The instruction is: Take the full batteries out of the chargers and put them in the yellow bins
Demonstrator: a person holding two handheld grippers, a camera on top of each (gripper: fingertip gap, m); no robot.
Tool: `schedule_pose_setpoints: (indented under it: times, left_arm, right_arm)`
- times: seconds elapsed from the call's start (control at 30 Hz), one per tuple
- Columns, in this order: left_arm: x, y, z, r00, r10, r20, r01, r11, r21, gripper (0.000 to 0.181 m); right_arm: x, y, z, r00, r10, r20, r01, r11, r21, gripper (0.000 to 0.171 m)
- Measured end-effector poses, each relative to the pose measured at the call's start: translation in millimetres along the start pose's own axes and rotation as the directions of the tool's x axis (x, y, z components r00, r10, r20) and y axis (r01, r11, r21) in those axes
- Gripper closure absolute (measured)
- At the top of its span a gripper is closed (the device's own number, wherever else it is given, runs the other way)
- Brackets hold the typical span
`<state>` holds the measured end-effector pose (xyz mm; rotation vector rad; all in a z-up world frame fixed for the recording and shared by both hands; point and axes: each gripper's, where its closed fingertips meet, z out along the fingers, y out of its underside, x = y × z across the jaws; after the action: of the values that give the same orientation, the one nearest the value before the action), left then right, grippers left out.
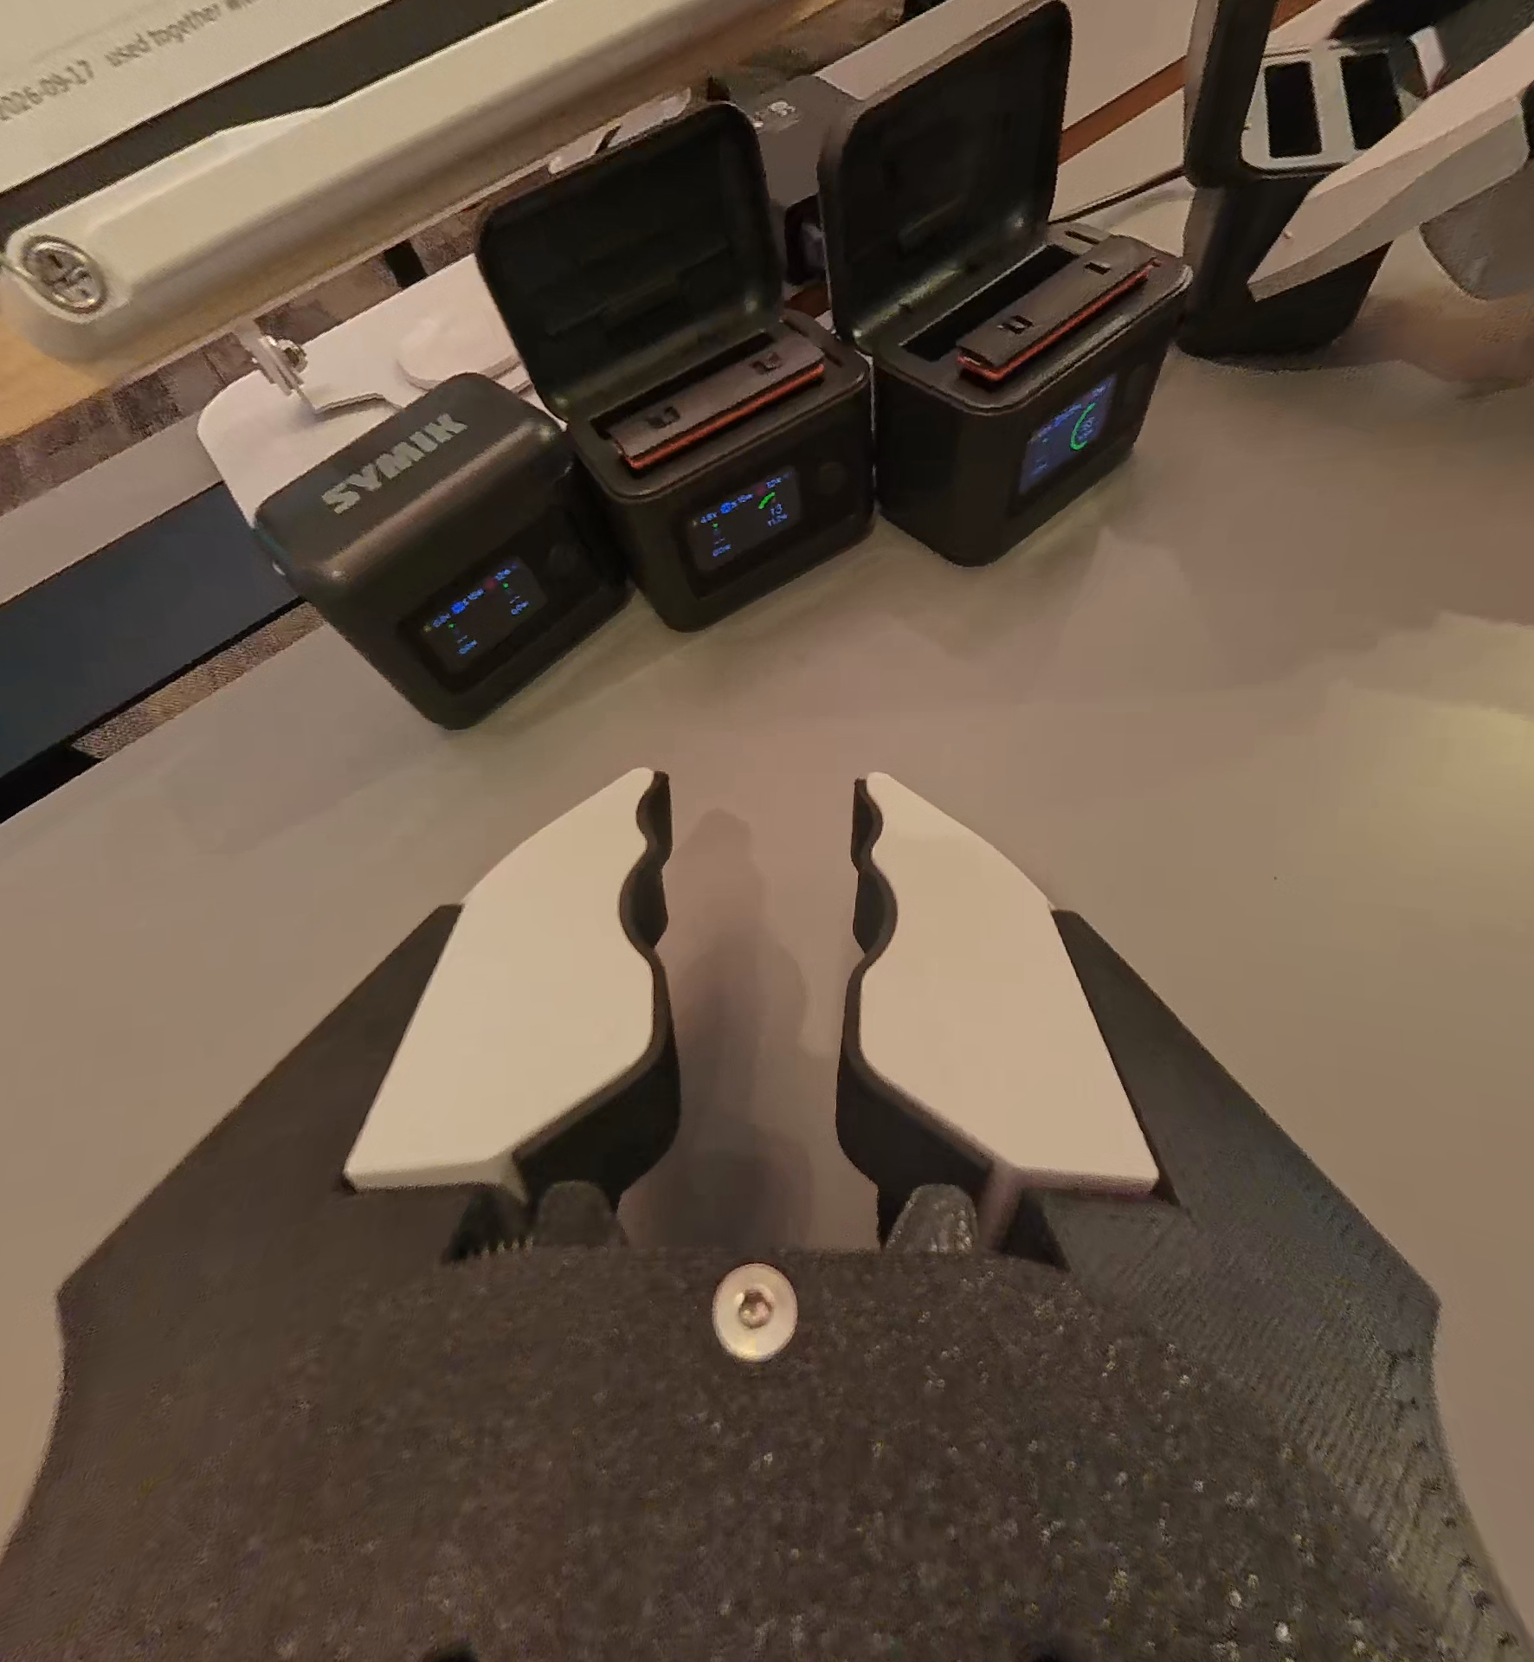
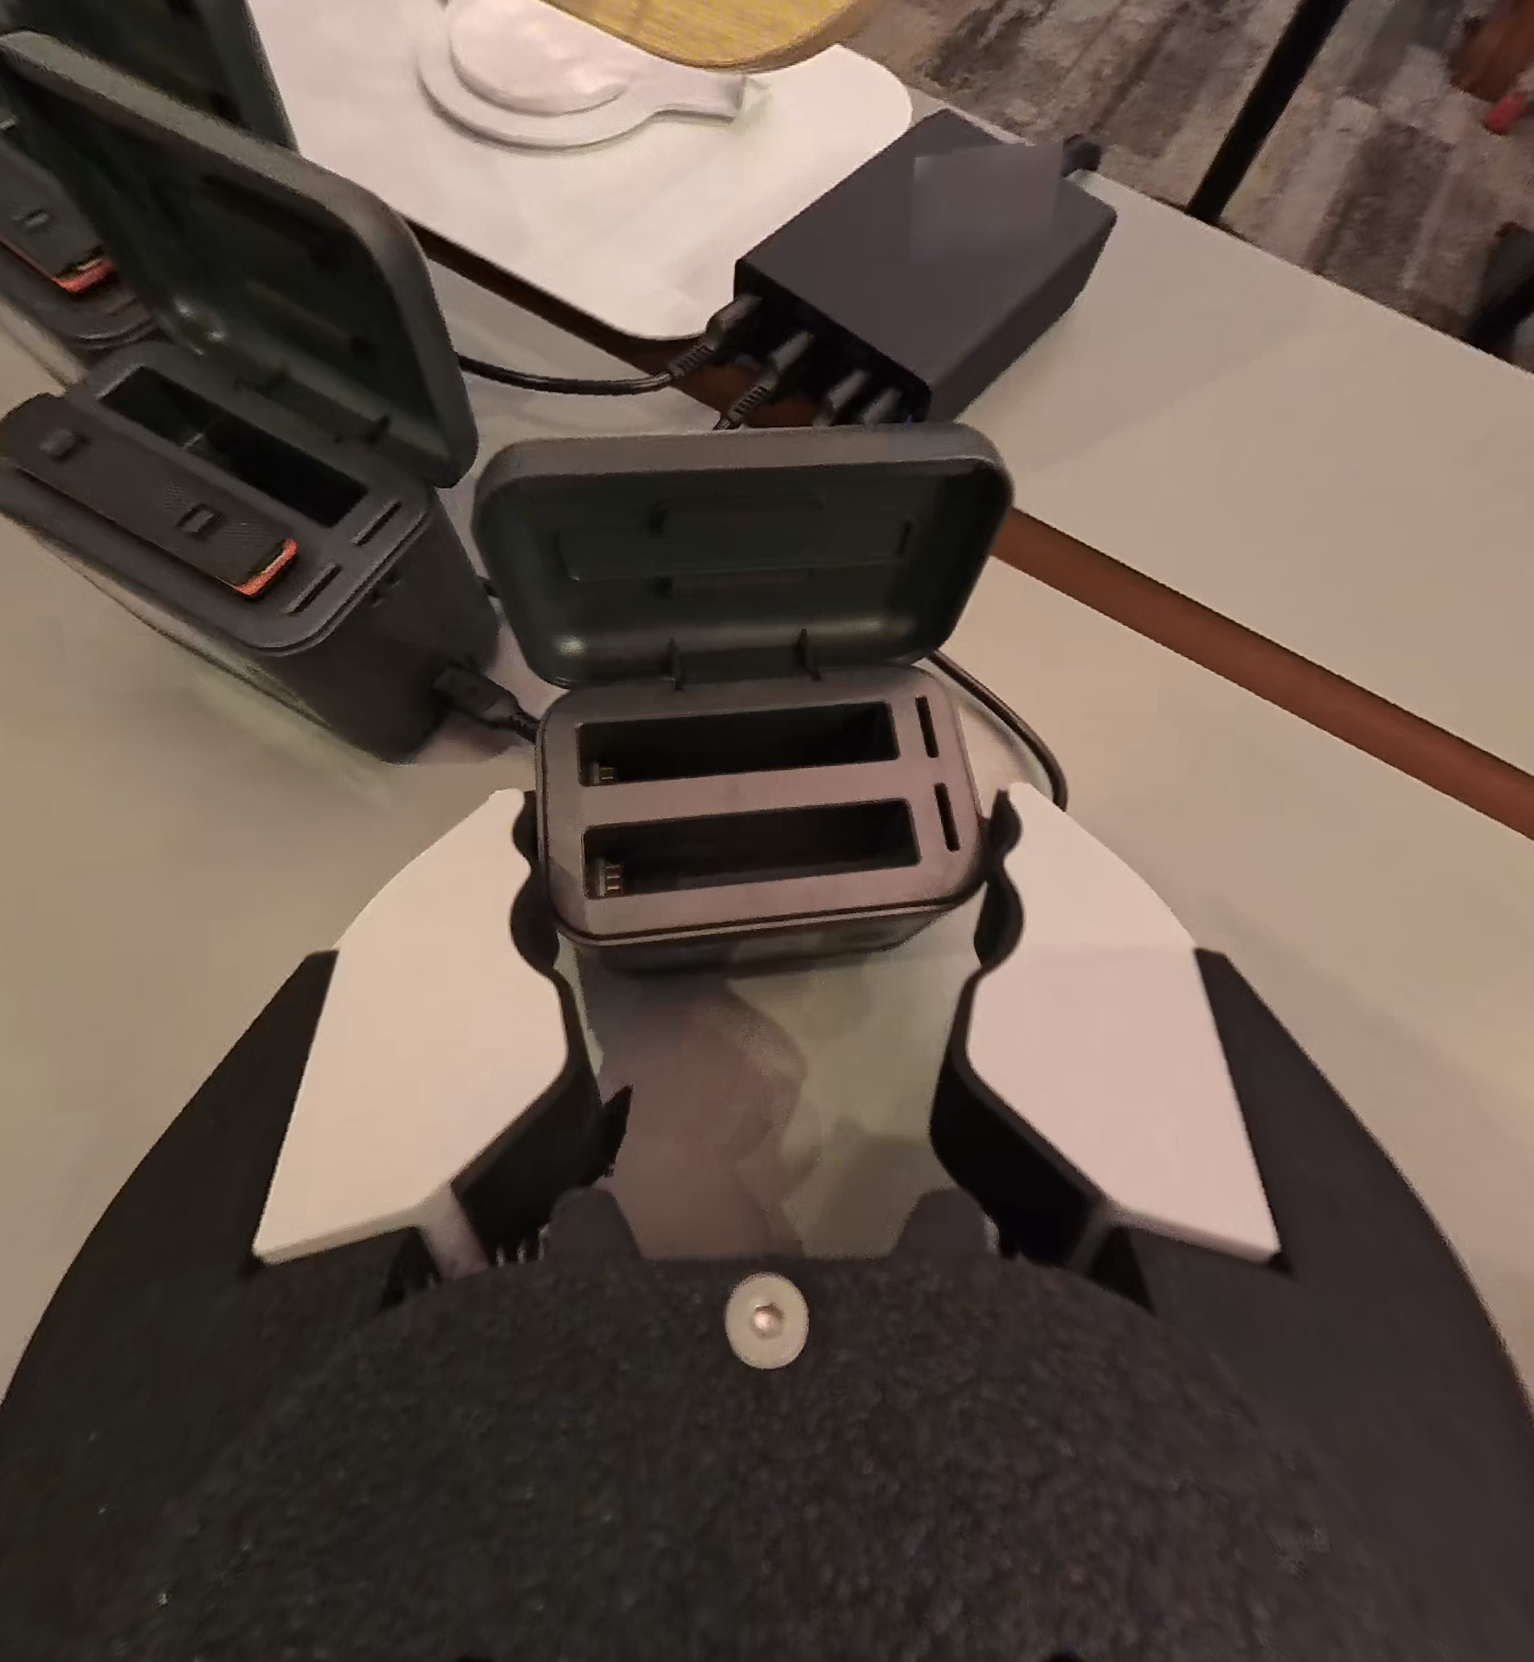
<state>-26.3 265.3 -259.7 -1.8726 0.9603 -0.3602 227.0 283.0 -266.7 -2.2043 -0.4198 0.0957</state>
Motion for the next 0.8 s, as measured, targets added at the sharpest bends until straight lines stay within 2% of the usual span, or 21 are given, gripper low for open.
schedule_pose_setpoints:
  times: [0.17,0.27,0.4,0.5,0.63,0.7,0.8]
  left_arm:
    - [-12,4,-1,0.999,-0.023,0.03,0.023,1.0,0.003,0.142]
    - [-22,6,-2,0.998,-0.046,0.05,0.046,0.999,0.005,0.14]
    - [-35,7,-6,0.993,-0.084,0.078,0.082,0.996,0.022,0.139]
    - [-43,7,-8,0.99,-0.099,0.102,0.096,0.995,0.032,0.139]
    - [-49,8,-10,0.986,-0.108,0.124,0.104,0.994,0.041,0.138]
    - [-53,9,-11,0.985,-0.106,0.133,0.101,0.994,0.044,0.137]
    - [-59,10,-12,0.984,-0.113,0.137,0.107,0.993,0.049,0.135]
  right_arm:
    - [-1,2,-4,1.0,0.006,-0.012,-0.006,1.0,0.008,0.079]
    - [-3,-12,-22,1.0,0.021,0.008,-0.021,0.998,0.066,0.076]
    - [-5,-56,-66,0.999,0.024,0.041,-0.034,0.959,0.281,0.077]
    - [-10,-89,-103,0.994,0.036,0.103,-0.08,0.879,0.471,0.077]
    - [-25,-112,-130,0.991,-0.008,0.134,-0.074,0.805,0.589,0.079]
    - [-39,-117,-134,0.989,-0.056,0.136,-0.041,0.785,0.618,0.085]
    - [-74,-116,-132,0.967,-0.168,0.192,0.007,0.769,0.639,0.114]
